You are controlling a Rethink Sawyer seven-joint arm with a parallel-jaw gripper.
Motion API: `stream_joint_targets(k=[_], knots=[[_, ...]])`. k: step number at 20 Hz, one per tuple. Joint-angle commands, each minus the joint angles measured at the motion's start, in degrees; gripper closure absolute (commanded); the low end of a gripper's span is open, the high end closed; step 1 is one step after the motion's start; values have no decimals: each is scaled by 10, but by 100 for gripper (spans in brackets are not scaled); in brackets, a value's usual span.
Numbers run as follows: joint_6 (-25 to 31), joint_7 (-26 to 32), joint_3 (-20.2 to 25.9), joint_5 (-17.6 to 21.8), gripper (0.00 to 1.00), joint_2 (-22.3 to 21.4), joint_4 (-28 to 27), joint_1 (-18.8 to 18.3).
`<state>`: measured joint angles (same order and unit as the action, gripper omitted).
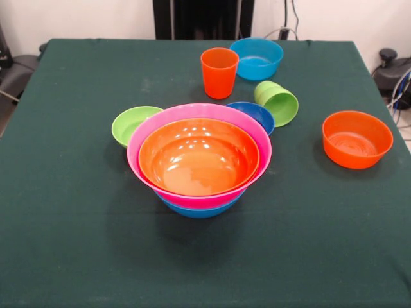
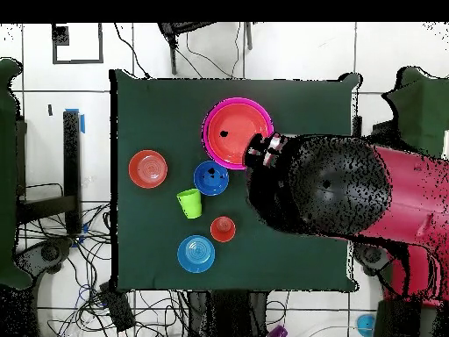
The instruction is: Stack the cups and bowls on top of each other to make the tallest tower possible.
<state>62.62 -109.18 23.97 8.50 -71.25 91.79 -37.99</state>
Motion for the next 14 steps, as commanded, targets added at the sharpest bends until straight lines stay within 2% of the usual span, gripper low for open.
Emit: stream_joint_targets(k=[1,4,7,14], knots=[[170,125,34,15,0,26,-51,-15],[206,132,45,31,0,34,-83,-22],[197,124,50,20,0,35,-80,-26],[225,96,52,28,0,45,-95,-19]])
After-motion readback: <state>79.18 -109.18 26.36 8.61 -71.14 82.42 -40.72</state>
